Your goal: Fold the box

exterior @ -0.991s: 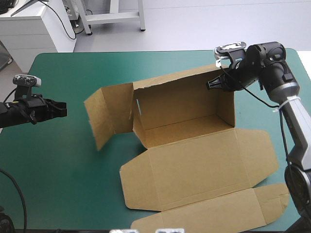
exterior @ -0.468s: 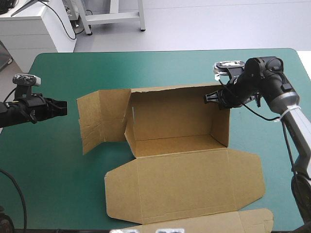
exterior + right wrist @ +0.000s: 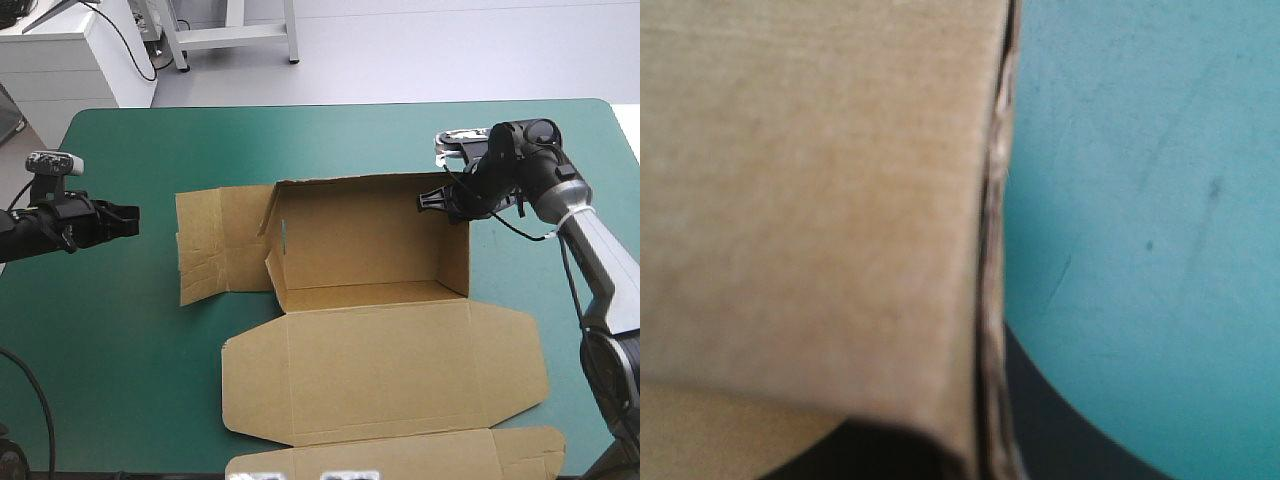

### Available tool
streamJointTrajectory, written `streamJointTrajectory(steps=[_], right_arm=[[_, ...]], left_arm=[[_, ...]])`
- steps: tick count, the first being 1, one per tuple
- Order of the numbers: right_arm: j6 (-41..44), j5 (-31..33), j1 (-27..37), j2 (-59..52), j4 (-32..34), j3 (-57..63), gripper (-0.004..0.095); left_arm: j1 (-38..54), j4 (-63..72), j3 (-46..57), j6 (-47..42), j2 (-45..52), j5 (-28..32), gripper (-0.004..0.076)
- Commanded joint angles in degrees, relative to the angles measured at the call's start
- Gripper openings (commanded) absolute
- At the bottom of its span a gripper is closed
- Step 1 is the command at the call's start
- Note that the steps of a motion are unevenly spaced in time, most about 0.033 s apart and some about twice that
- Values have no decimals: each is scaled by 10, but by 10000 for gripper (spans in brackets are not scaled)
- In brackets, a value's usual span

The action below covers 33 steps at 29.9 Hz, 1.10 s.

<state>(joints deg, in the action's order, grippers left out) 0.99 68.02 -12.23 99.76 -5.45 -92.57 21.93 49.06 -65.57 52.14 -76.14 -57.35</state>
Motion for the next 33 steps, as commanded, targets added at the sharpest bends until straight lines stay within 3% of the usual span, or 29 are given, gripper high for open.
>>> streamJointTrajectory(steps=[1, 11, 15, 18, 23, 26, 30, 33], right_arm=[[-3, 8, 2, 16, 1, -15, -10], [-3, -69, 2, 68, 19, -78, -11], [-3, -82, 2, 73, 30, -89, 32], [-3, -90, 2, 73, 32, -89, 158], [2, -98, 2, 73, 33, -94, 514], [15, -64, 2, 73, 33, -119, 699], [17, 22, 2, 73, 40, -174, 738], [24, 33, 2, 62, 44, -178, 738]], left_arm=[[-1, 44, -16, -3, 19, 6, 4], [-1, 57, -16, -3, 18, -4, 4], [-1, 57, -16, -3, 18, -4, 4], [-1, 57, -16, -3, 18, -4, 4], [-1, 57, -16, -3, 18, -5, 4], [-1, 57, -16, -3, 18, -10, 4], [-1, 57, -16, -3, 18, -10, 4], [-1, 57, -16, -10, 18, -10, 4]])
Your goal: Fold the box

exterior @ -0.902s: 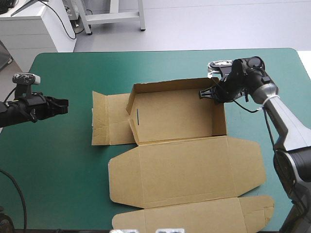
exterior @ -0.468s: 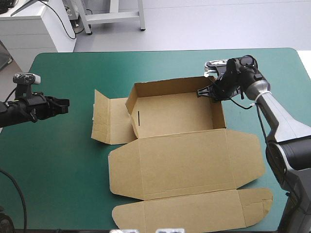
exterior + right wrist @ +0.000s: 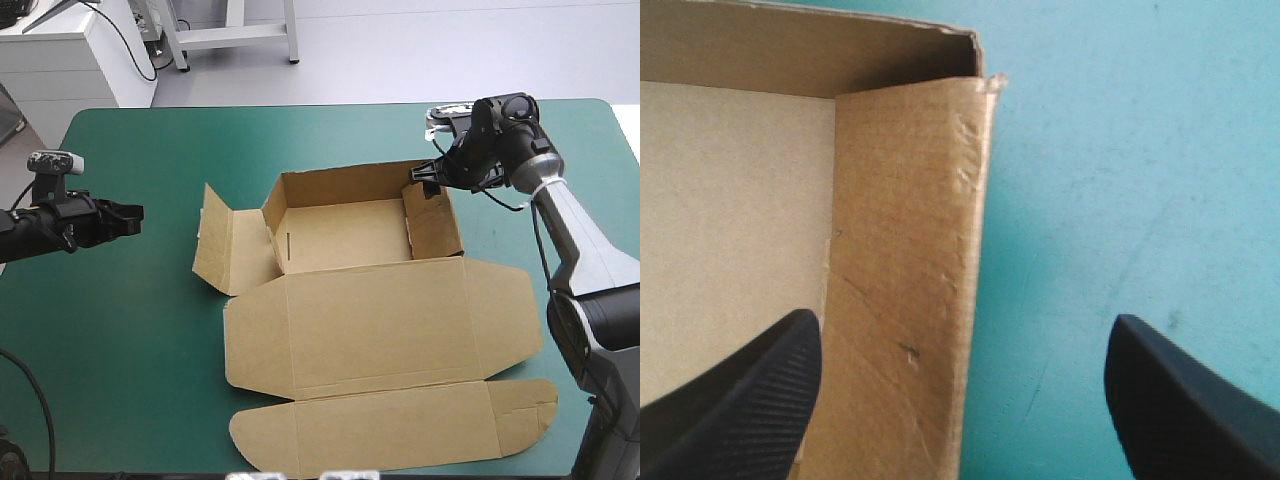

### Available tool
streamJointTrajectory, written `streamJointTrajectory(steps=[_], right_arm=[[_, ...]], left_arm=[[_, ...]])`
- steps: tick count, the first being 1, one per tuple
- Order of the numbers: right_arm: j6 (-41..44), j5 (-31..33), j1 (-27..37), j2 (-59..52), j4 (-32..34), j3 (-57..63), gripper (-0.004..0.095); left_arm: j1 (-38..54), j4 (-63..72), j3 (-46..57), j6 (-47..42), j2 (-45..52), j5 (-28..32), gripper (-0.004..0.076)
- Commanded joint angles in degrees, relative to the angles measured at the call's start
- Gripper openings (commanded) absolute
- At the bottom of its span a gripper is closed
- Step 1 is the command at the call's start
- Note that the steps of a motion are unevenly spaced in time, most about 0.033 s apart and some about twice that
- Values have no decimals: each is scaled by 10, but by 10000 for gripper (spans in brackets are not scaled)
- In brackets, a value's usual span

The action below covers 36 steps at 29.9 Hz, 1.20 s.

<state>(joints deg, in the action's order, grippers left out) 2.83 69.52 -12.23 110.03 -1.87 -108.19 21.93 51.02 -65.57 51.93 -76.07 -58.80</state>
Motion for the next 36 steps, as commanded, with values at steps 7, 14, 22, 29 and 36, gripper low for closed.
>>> streamJointTrajectory(steps=[7, 14, 22, 29, 36], right_arm=[[8, 18, 1, -46, -13, 7, 736], [8, -17, 1, -42, -13, 80, 736], [-3, -68, 1, -30, -51, 105, 736], [-3, -50, 1, 4, -64, 104, 521], [-9, -4, 1, -4, -26, 68, -5]], left_arm=[[-1, 41, -16, -12, 17, 0, 4], [-1, 42, -16, -13, 17, 0, 4], [-1, 42, -16, -20, 17, -6, 0], [-1, 42, -16, -42, 17, 2, -8], [-1, 42, -16, -42, 16, 6, -8]])
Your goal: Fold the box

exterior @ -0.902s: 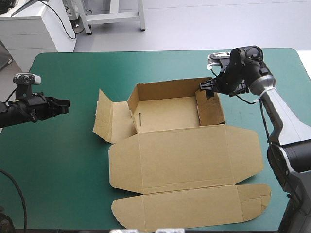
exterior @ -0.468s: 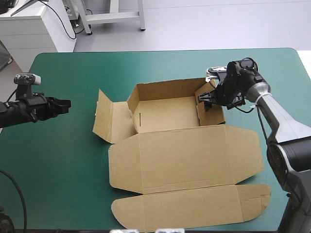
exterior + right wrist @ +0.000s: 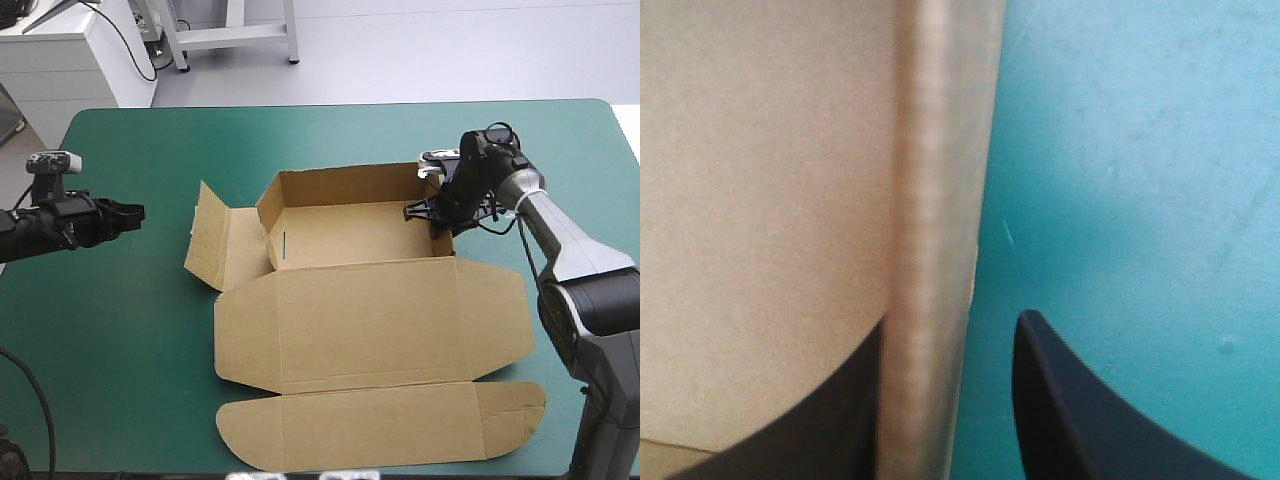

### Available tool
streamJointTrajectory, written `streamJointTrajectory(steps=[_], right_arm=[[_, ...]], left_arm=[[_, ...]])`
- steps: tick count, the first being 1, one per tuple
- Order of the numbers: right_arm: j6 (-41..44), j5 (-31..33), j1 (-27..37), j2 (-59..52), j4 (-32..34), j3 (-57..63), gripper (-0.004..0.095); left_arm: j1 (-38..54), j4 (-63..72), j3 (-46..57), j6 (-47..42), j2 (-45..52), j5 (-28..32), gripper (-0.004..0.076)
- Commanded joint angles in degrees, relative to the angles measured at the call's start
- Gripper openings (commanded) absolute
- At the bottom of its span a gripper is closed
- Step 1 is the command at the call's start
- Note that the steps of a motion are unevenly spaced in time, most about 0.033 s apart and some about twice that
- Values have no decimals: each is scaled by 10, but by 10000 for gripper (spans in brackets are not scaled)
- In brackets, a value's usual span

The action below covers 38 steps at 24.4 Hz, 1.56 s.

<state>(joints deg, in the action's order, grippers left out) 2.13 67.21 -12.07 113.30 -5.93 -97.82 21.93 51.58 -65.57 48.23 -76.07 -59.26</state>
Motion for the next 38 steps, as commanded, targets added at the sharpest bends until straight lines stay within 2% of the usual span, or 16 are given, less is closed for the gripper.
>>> streamJointTrajectory(steps=[1, 9, 21, 23, 25, 28, 31, 33, 38], right_arm=[[-2, 38, -1, -39, 25, -49, -6], [-15, 42, -1, -89, 42, -93, -6], [-18, 42, -1, -59, 1, -92, 15], [-30, 42, -1, -43, -20, -91, 94], [-34, 42, -1, -33, -24, -91, 232], [-34, 42, -1, -32, -23, -91, 446], [-28, 42, -1, -32, -9, -92, 721], [-16, 42, -1, -32, 0, -92, 769], [-5, 42, -1, -49, 5, -93, 771]], left_arm=[[-1, 36, -16, -5, 16, 9, -8], [-1, 33, -16, -5, 16, 9, -8], [-1, 33, -16, -5, 16, -15, -8], [-1, 33, -16, -5, 16, -15, -8], [-1, 33, -16, -5, 16, -12, -8], [-1, 33, -16, -4, 16, -11, -8], [-1, 33, -16, -4, 16, -10, -8], [-1, 33, -16, -4, 16, -8, -8], [-1, 33, -16, -6, 16, -9, -8]])
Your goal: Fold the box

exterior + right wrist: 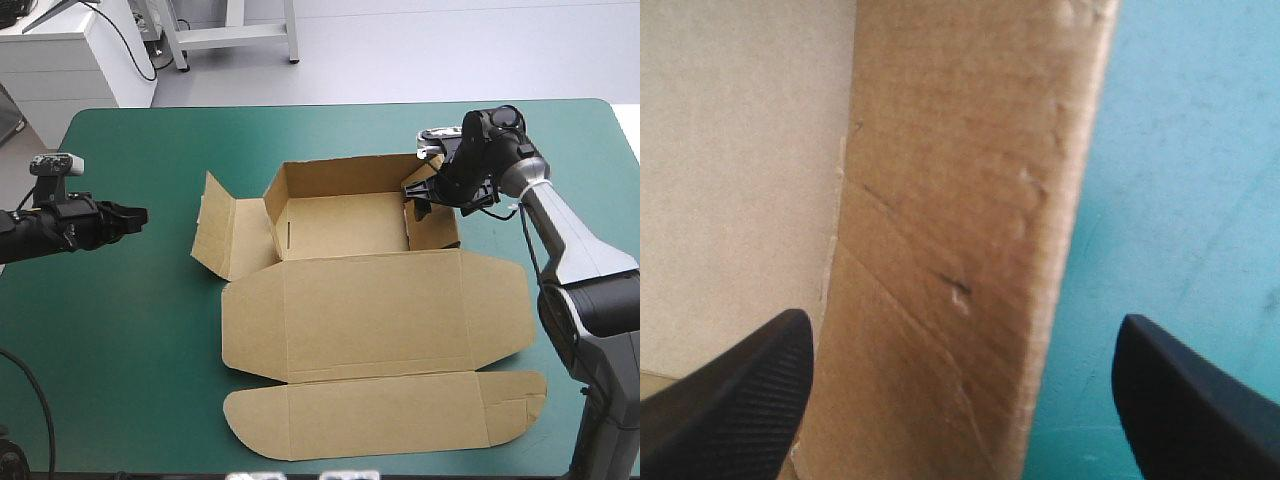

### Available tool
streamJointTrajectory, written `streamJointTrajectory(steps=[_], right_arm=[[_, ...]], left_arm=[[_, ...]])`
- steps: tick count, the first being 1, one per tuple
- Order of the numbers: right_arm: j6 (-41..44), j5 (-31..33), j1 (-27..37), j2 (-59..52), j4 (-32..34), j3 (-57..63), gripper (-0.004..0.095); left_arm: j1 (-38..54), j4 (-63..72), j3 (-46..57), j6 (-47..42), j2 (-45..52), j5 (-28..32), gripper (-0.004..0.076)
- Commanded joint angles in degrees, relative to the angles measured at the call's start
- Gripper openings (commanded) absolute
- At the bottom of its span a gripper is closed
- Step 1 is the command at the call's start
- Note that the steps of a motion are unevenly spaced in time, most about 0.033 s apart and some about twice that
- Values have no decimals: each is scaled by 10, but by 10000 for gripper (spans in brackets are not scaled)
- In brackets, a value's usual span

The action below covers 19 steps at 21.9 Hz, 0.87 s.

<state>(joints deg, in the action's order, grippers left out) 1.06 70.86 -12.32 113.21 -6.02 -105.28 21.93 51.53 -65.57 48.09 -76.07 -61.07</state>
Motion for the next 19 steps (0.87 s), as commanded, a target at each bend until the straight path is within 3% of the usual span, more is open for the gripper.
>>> streamJointTrajectory(steps=[1, 5, 16, 19], right_arm=[[10, 6, 2, -53, 16, -19, 771], [27, 6, 3, -68, 69, -19, 771], [41, 6, 2, -23, 7, -18, 771], [42, 6, 2, -16, 20, -18, 734]], left_arm=[[-1, 33, -16, -5, 16, 9, -8], [-1, 33, -16, -4, 16, 9, -8], [-1, 33, -16, -4, 16, 10, -8], [-1, 33, -16, -4, 16, 10, -8]])
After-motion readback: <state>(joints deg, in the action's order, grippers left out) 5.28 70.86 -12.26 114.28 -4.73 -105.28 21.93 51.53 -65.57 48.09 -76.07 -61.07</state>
